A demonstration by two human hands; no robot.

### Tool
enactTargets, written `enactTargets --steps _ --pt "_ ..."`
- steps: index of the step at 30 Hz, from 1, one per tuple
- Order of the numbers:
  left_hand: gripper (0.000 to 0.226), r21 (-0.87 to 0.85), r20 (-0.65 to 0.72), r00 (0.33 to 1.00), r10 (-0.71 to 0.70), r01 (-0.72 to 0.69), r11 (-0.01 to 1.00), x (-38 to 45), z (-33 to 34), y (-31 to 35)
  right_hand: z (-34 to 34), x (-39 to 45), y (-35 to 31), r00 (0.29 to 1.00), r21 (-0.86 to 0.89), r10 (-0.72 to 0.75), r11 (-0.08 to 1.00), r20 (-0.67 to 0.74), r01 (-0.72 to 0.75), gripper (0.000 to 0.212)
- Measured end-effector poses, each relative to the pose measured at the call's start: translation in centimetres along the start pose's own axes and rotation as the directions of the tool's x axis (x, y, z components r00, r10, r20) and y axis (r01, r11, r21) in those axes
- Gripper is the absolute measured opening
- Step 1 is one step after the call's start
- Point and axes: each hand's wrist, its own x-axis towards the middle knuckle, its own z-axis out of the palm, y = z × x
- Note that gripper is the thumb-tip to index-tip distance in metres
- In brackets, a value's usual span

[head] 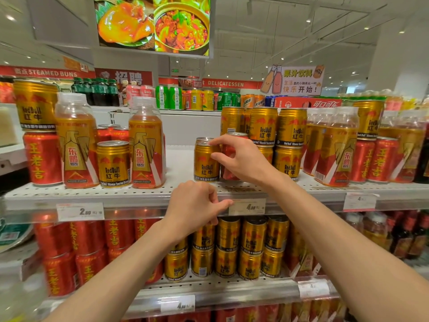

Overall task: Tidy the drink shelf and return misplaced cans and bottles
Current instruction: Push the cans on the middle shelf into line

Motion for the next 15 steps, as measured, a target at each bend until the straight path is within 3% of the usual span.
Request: enactTargets --steps 6,11,15 --pt "0.050 0.005 0.001 1.000 -0.019 0.019 1.000 0.1 0.1 -0.1 -3.2 -1.3 1.8 0.960 -0.108 -0.087 0.992 -0.267 0.059 0.031" --pt "0.050 0.006 -0.006 1.000 -0.015 0.015 1.000 0.1 0.1 -0.1 -2.8 -2.5 3.5 0.992 -0.204 -0.024 0.979 -0.122 -0.001 0.057" --pt "0.050 0.009 -0.032 0.999 -0.002 0.002 1.000 0.1 0.2 -0.2 -2.2 -2.6 3.9 0.992 -0.171 -0.009 0.985 -0.125 -0.013 0.064"
